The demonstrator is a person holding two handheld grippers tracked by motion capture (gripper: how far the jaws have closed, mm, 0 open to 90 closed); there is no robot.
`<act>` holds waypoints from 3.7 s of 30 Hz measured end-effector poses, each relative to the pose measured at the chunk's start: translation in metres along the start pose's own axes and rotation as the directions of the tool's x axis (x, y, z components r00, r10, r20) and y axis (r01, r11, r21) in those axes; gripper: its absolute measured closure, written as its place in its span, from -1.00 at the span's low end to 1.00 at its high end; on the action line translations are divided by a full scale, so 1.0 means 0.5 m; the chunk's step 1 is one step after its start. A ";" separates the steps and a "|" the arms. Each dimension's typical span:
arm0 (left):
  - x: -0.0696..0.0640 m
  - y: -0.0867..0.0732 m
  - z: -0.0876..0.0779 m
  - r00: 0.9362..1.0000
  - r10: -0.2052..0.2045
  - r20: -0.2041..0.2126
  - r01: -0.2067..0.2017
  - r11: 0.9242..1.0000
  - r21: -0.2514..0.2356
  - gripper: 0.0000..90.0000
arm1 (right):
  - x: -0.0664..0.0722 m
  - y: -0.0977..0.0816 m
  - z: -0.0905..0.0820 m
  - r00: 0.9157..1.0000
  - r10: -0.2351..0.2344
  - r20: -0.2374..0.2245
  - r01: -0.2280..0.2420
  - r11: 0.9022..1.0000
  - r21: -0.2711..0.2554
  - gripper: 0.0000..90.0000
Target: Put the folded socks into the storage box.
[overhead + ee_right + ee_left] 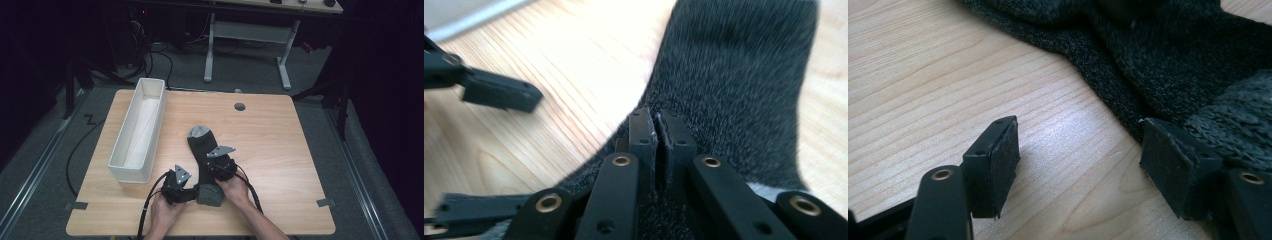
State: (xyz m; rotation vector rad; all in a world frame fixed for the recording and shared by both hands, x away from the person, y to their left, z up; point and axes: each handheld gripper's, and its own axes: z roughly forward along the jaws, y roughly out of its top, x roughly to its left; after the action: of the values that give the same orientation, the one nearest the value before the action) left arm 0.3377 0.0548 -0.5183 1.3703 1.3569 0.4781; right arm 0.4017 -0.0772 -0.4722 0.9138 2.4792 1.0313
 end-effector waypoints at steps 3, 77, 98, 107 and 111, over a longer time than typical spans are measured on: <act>0.000 0.000 0.000 1.000 0.001 0.001 -0.001 1.000 0.000 -0.29 | 0.007 0.009 -0.014 1.000 -0.013 -0.001 0.013 0.999 -0.037 0.90; 0.057 0.177 0.197 0.972 -0.194 -0.130 0.187 0.980 -0.064 -0.18 | -0.008 -0.154 -0.080 0.999 -0.011 0.034 0.013 0.997 -0.076 0.13; 0.070 0.167 0.246 0.970 -0.181 -0.160 0.186 0.982 0.018 -0.20 | -0.011 -0.161 -0.083 1.000 0.008 0.019 -0.006 0.997 -0.070 0.15; 0.069 0.172 0.248 0.969 -0.183 -0.163 0.193 0.980 0.049 -0.07 | -0.015 -0.164 -0.081 1.000 0.016 0.000 -0.016 0.997 -0.078 0.15; 0.067 0.174 0.244 0.971 -0.157 -0.181 0.166 0.985 0.038 -0.16 | -0.018 -0.164 -0.081 1.000 0.022 -0.006 -0.023 0.997 -0.077 0.15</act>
State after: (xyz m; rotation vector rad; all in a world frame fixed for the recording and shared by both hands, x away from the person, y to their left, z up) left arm 0.4894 0.0573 -0.4961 1.2705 1.6226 0.4659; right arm 0.3521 -0.1486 -0.5026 0.9181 2.4204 1.1300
